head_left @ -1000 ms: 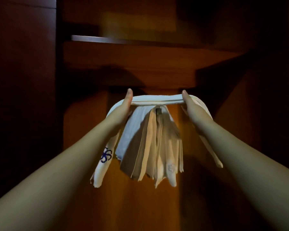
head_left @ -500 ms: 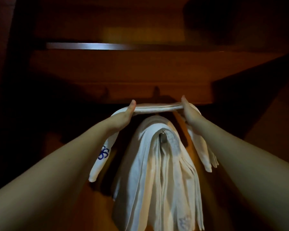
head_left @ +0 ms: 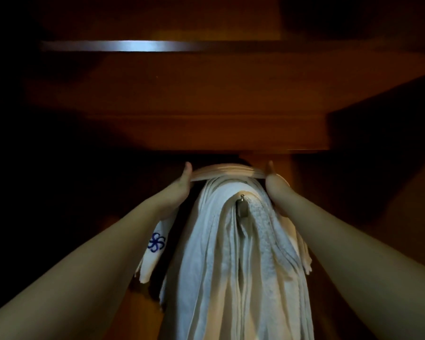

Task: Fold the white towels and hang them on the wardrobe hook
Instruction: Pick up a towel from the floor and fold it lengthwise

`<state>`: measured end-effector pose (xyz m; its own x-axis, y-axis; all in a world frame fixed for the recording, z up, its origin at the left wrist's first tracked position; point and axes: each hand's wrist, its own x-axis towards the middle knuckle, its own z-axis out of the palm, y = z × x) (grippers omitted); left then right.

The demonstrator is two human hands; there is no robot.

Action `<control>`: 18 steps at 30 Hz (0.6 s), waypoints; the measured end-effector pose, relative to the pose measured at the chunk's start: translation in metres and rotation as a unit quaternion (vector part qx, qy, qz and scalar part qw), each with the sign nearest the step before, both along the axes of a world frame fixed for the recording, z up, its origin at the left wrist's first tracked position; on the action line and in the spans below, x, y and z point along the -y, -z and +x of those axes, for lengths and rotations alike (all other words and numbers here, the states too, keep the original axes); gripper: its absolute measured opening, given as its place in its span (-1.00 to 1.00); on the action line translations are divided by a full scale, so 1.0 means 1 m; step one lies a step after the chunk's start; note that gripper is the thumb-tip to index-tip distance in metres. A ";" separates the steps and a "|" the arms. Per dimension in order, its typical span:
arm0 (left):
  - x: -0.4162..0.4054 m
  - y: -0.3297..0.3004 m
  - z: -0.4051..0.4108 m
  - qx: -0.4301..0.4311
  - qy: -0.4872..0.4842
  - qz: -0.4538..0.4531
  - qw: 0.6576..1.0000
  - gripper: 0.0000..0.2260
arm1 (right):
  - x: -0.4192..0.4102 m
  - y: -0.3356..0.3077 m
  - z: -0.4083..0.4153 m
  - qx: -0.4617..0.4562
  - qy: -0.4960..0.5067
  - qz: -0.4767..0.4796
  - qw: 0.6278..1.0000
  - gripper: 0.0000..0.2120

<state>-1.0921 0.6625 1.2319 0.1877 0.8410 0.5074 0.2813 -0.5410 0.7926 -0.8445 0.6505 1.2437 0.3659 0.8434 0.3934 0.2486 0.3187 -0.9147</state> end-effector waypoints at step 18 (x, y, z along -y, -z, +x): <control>-0.016 0.054 0.039 0.197 -0.071 -0.104 0.972 -0.33 | -0.010 0.055 0.014 -0.001 -0.057 -0.063 0.996 -0.66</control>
<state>-1.0529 0.6782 1.1775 -0.1132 0.9364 0.3321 -0.0061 -0.3349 0.9422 -0.8302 0.6604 1.1888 0.2649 0.9224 0.2812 0.2148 0.2278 -0.9497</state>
